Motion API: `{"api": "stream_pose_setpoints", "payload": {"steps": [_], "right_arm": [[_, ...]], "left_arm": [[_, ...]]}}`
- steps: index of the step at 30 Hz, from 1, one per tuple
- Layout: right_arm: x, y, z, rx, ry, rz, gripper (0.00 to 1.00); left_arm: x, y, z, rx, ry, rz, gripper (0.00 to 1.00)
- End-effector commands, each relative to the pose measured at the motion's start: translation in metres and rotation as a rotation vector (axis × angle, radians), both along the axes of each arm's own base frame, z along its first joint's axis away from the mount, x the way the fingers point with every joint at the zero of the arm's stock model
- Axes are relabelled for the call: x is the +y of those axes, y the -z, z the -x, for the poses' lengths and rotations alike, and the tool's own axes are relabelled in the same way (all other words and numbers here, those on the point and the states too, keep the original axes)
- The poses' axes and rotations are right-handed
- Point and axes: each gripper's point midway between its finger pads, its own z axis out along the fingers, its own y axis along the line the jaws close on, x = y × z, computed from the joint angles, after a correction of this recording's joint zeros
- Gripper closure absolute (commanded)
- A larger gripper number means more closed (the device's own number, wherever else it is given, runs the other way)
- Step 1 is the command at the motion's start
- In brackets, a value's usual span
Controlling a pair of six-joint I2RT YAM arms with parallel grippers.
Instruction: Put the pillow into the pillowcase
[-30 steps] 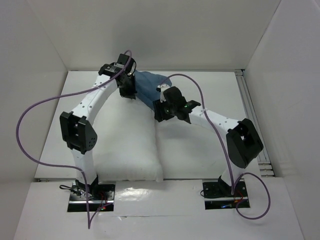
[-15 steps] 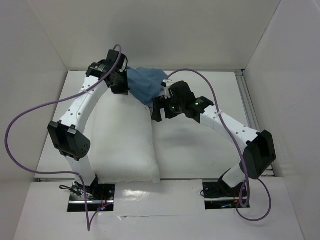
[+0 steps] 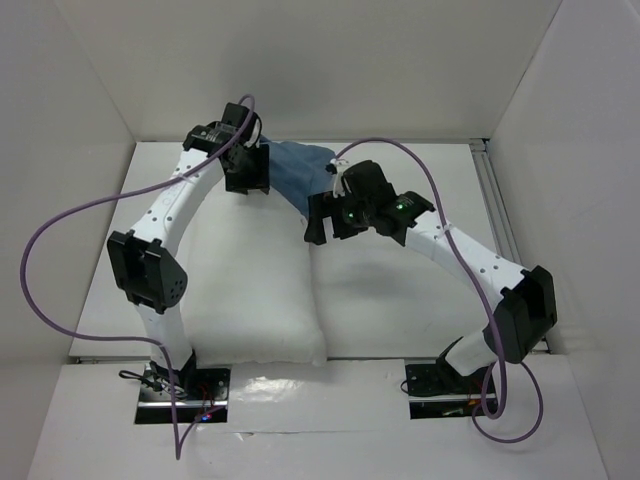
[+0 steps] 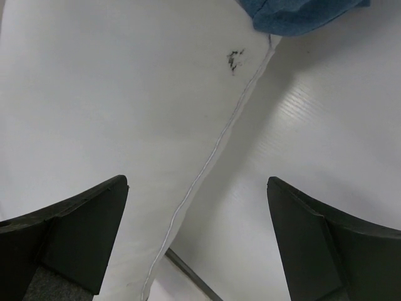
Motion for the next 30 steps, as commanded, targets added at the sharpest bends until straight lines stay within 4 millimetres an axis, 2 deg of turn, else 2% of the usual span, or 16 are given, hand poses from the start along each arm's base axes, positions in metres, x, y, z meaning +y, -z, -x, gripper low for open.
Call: {"api": "stream_pose_setpoints", "payload": {"steps": [1,7,10,12,13,14,15,17,18,20,21,23,24,26,28,30], "right_arm": [[0.015,-0.021,0.012,0.010,-0.071,-0.065,0.01],[0.062,0.005,0.066,0.098,-0.271,-0.060,0.01],[0.082,0.036,0.093,0.163,-0.354,-0.015,0.02],[0.083,0.057,0.095,0.222,-0.323,-0.001,0.22],[0.079,0.069,0.082,0.194,-0.264,0.051,0.60],[0.078,0.065,0.083,0.200,-0.263,0.058,0.85],[0.055,0.079,0.064,0.197,-0.150,0.157,1.00],[0.024,0.080,0.036,0.159,-0.015,0.256,1.00],[-0.008,0.077,0.007,0.117,0.119,0.338,1.00],[-0.042,0.061,-0.024,0.046,0.227,0.391,1.00],[-0.069,0.041,-0.052,-0.009,0.330,0.402,1.00],[-0.092,0.025,-0.077,-0.051,0.388,0.424,1.00],[-0.106,0.011,-0.095,-0.082,0.439,0.436,0.89],[-0.117,-0.001,-0.109,-0.102,0.480,0.450,0.44],[-0.124,-0.021,-0.122,-0.148,0.531,0.445,0.11],[-0.128,-0.033,-0.122,-0.176,0.553,0.438,0.06]], "left_arm": [[0.014,-0.039,0.006,-0.114,-0.034,0.002,0.38],[0.025,-0.053,-0.001,-0.176,-0.071,0.033,0.35],[0.029,-0.051,-0.005,-0.169,-0.090,0.047,0.35],[0.031,-0.051,-0.006,-0.166,-0.093,0.055,0.35],[0.036,-0.053,-0.009,-0.174,-0.113,0.062,0.35],[0.036,-0.053,-0.009,-0.174,-0.113,0.062,0.35],[0.038,-0.053,-0.010,-0.172,-0.116,0.070,0.35],[0.043,-0.057,-0.009,-0.182,-0.128,0.071,0.34],[0.049,-0.062,-0.009,-0.194,-0.140,0.073,0.34],[0.052,-0.059,-0.008,-0.190,-0.144,0.081,0.33],[0.054,-0.057,-0.009,-0.188,-0.148,0.089,0.33],[0.051,-0.052,-0.006,-0.175,-0.136,0.102,0.33],[0.052,-0.054,-0.006,-0.183,-0.133,0.121,0.33],[0.049,-0.046,-0.004,-0.161,-0.121,0.132,0.33],[0.049,-0.044,-0.003,-0.162,-0.121,0.132,0.33],[0.056,-0.037,-0.004,-0.162,-0.140,0.119,0.35]]}}
